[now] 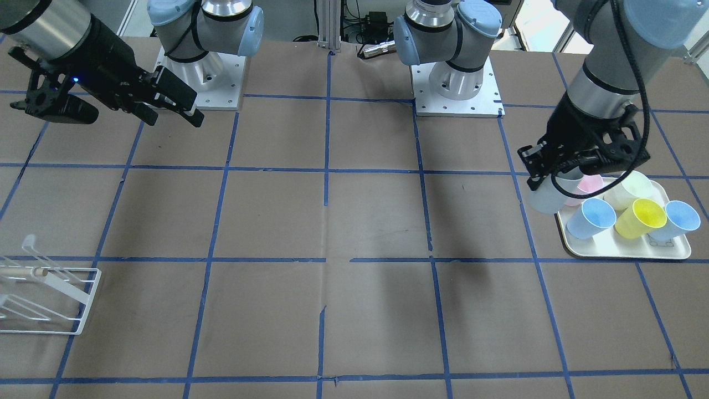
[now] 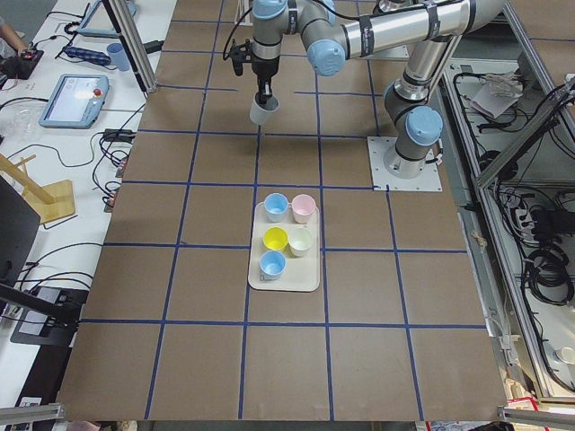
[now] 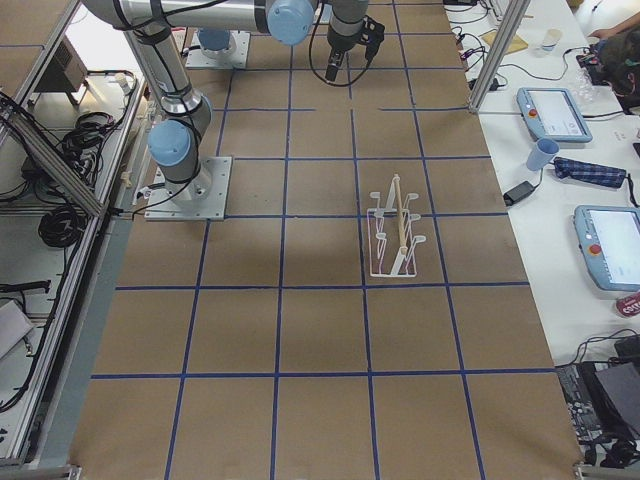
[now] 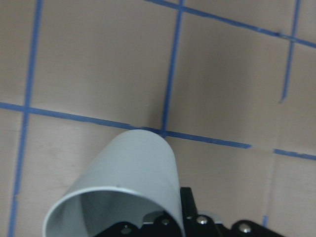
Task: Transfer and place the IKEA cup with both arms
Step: 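Carry the white cup toward the tray with the left gripper while the right withdraws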
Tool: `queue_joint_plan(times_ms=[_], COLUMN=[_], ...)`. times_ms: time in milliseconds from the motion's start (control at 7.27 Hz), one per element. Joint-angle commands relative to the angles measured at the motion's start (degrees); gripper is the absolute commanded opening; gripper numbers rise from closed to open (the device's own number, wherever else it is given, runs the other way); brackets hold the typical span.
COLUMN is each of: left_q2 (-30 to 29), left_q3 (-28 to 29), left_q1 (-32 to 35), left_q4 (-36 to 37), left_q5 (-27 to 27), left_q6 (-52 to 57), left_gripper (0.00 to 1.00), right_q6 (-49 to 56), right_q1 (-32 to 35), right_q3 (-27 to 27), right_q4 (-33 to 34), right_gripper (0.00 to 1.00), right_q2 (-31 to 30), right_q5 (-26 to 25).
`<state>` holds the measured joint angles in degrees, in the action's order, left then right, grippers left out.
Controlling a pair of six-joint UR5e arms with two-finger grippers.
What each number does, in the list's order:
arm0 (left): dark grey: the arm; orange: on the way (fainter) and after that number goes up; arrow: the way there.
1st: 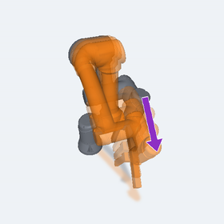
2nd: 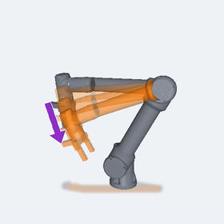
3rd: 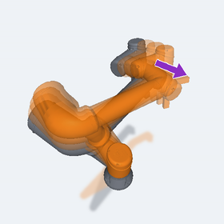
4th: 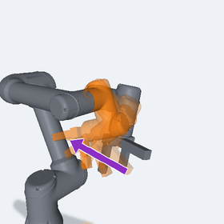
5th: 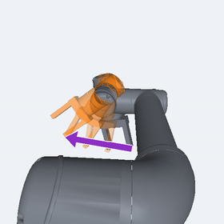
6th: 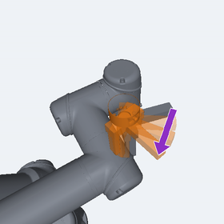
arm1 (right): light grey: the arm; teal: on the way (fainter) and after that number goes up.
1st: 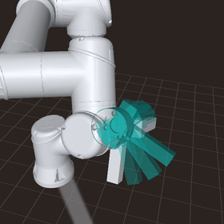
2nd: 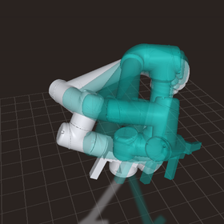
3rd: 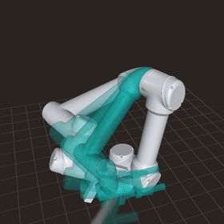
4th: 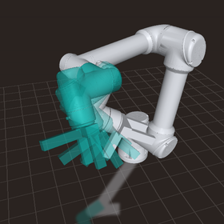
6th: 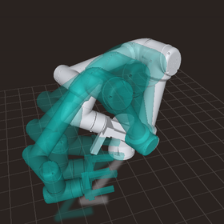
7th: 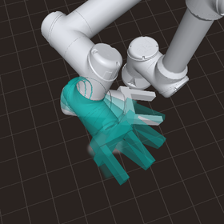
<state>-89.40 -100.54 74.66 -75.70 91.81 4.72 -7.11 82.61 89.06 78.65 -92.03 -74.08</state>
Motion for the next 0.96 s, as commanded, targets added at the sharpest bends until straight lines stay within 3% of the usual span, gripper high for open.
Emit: queue_joint_plan(times_ms=[0,412,825], left_q2=[-2.08,-5.6,-6.75], left_q3=[-0.18,0.26,0.87], left_q1=[-7.12,-19.85,-31.54], left_q4=[0.03,1.17,1.26], left_q5=[6.8,7.5,7.59], left_q6=[11.57,35.55,50.15], left_gripper=[0.0,0.0,0.0], right_q6=[-8.76,-8.19,-7.74], right_q1=[6.91,9.85,8.63], right_q3=[0.23,1.28,2.17], right_q4=[2.72,3.43,9.67], right_gripper=[1.0,1.0,1.0], right_q2=[-0.69,-0.6,-0.43], right_q5=[-11.23,-14.07,-14.43])
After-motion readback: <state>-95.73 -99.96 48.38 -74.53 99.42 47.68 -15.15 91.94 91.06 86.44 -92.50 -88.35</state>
